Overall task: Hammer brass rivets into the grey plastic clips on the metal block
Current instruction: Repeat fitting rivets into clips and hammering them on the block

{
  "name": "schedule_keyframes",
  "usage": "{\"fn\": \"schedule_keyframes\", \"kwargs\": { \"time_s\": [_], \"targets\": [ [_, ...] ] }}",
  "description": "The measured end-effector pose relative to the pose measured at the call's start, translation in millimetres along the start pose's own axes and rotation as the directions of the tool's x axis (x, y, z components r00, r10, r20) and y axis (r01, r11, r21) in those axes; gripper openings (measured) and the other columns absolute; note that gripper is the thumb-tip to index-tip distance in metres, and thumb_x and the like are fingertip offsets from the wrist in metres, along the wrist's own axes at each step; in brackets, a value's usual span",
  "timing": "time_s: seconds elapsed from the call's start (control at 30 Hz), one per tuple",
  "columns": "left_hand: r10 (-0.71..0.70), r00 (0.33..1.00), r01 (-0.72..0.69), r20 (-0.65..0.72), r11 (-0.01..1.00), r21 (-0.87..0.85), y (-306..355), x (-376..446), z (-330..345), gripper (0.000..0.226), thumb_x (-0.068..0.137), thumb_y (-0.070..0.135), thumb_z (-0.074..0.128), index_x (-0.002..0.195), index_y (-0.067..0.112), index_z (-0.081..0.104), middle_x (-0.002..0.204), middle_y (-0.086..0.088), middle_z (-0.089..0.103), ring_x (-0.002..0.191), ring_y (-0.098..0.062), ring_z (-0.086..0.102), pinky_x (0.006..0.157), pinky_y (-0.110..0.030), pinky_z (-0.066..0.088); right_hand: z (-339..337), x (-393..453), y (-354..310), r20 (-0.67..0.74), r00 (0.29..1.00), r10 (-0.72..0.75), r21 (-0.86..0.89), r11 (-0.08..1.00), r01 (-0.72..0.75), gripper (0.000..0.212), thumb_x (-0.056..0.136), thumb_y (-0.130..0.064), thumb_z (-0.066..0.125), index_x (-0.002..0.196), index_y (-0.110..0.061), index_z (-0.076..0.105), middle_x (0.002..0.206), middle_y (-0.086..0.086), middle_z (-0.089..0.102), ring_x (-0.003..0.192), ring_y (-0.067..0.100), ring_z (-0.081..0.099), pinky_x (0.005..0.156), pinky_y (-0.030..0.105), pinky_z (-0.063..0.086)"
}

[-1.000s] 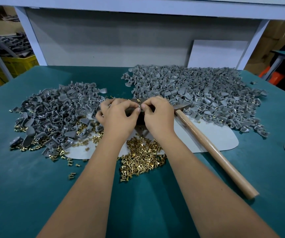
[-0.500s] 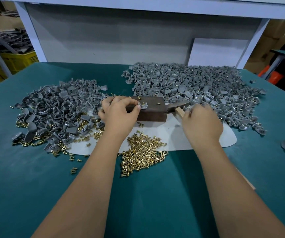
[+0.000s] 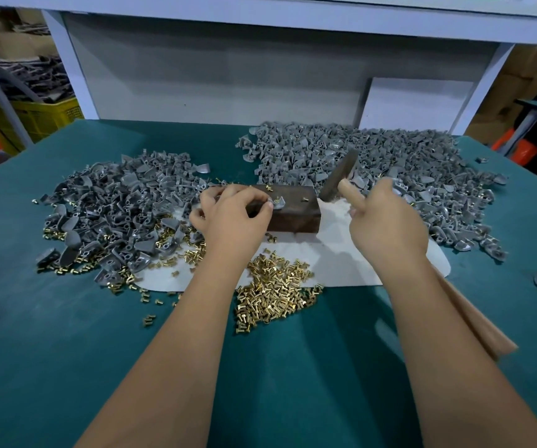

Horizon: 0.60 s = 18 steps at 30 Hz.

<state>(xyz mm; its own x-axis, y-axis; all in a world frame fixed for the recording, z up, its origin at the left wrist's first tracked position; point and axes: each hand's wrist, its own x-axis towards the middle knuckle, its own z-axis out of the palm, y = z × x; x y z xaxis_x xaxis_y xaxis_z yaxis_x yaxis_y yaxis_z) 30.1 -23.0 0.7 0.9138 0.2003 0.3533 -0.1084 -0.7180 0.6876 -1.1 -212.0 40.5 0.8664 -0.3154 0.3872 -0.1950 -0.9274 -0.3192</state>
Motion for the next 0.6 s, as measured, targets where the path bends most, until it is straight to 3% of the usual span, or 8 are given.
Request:
{"fn": "schedule_keyframes", "kwargs": {
  "time_s": [0.07, 0.17, 0.27, 0.33, 0.4, 0.47, 0.53, 0.6],
  "targets": [
    [-0.019, 1.0, 0.02, 0.01, 0.999, -0.027, 0, 0, 0, 0.008, 0.09, 0.048, 0.062, 0.084, 0.044, 0.064, 0.122, 0.023, 0.058, 0.129, -0.018, 0.025, 0.1, -0.044, 0.014, -9, -1, -6, -0.067, 0.996, -0.05, 0.102, 0.993, 0.057, 0.016, 0.094, -0.033, 0.051, 0.094, -0.022, 0.04, 0.064, -0.009, 0.045, 0.055, 0.017, 0.043, 0.047, 0.026, 0.021],
    [-0.045, 0.999, 0.047, 0.024, 0.997, -0.06, 0, 0, 0, 0.01, 0.089, 0.049, 0.064, 0.081, 0.044, 0.064, 0.121, 0.025, 0.058, 0.129, -0.019, 0.026, 0.097, -0.044, 0.017, -20, 1, -19, -0.032, 0.988, -0.149, 0.246, 0.957, 0.152, 0.018, 0.093, -0.044, 0.05, 0.088, -0.026, 0.052, 0.068, -0.011, 0.052, 0.063, 0.017, 0.05, 0.051, 0.028, 0.028],
    [-0.059, 0.998, 0.06, 0.009, 0.996, -0.068, 2, -1, 0, 0.009, 0.089, 0.048, 0.066, 0.082, 0.042, 0.066, 0.12, 0.026, 0.059, 0.129, -0.018, 0.025, 0.093, -0.041, 0.014, -26, 7, -31, 0.079, 0.964, -0.254, 0.188, 0.953, 0.236, 0.011, 0.092, -0.035, 0.055, 0.087, -0.025, 0.052, 0.072, -0.012, 0.05, 0.073, 0.022, 0.051, 0.057, 0.031, 0.031],
    [-0.056, 0.998, 0.056, -0.004, 0.995, -0.077, 1, -2, 0, 0.008, 0.088, 0.047, 0.066, 0.083, 0.041, 0.067, 0.119, 0.026, 0.059, 0.13, -0.017, 0.025, 0.092, -0.039, 0.013, -29, 12, -38, 0.127, 0.944, -0.304, 0.112, 0.95, 0.29, 0.01, 0.092, -0.032, 0.053, 0.086, -0.025, 0.052, 0.075, -0.008, 0.054, 0.074, 0.023, 0.052, 0.054, 0.028, 0.029],
    [-0.049, 0.999, 0.048, -0.009, 0.996, -0.079, 0, -2, 1, 0.007, 0.088, 0.046, 0.066, 0.085, 0.041, 0.068, 0.119, 0.026, 0.059, 0.13, -0.018, 0.025, 0.093, -0.04, 0.014, -33, 15, -44, 0.161, 0.928, -0.337, 0.069, 0.942, 0.33, 0.01, 0.094, -0.032, 0.051, 0.097, -0.026, 0.058, 0.087, -0.004, 0.062, 0.075, 0.022, 0.051, 0.053, 0.025, 0.029],
    [-0.044, 0.999, 0.043, -0.011, 0.996, -0.075, -1, -2, 2, 0.008, 0.089, 0.046, 0.064, 0.087, 0.041, 0.069, 0.119, 0.026, 0.059, 0.13, -0.017, 0.026, 0.094, -0.042, 0.015, -37, 17, -49, 0.177, 0.915, -0.363, 0.093, 0.931, 0.352, 0.021, 0.094, -0.03, 0.05, 0.113, -0.028, 0.058, 0.102, -0.003, 0.067, 0.085, 0.025, 0.057, 0.061, 0.028, 0.039],
    [-0.052, 0.999, 0.051, -0.012, 0.996, -0.079, -1, -2, 2, 0.009, 0.089, 0.047, 0.065, 0.09, 0.04, 0.071, 0.118, 0.028, 0.059, 0.129, -0.016, 0.026, 0.096, -0.042, 0.015, -39, 16, -55, 0.118, 0.923, -0.366, 0.16, 0.924, 0.346, 0.029, 0.094, -0.028, 0.05, 0.122, -0.033, 0.053, 0.112, -0.005, 0.067, 0.101, 0.027, 0.061, 0.074, 0.035, 0.048],
    [-0.062, 0.998, 0.06, -0.016, 0.993, -0.097, -1, -2, 3, 0.011, 0.088, 0.048, 0.066, 0.091, 0.038, 0.072, 0.117, 0.028, 0.059, 0.128, -0.015, 0.025, 0.097, -0.042, 0.014, -39, 14, -57, 0.036, 0.937, -0.349, 0.189, 0.923, 0.336, 0.036, 0.093, -0.025, 0.049, 0.126, -0.037, 0.052, 0.114, -0.003, 0.067, 0.104, 0.029, 0.061, 0.075, 0.035, 0.047]
  ]
}}
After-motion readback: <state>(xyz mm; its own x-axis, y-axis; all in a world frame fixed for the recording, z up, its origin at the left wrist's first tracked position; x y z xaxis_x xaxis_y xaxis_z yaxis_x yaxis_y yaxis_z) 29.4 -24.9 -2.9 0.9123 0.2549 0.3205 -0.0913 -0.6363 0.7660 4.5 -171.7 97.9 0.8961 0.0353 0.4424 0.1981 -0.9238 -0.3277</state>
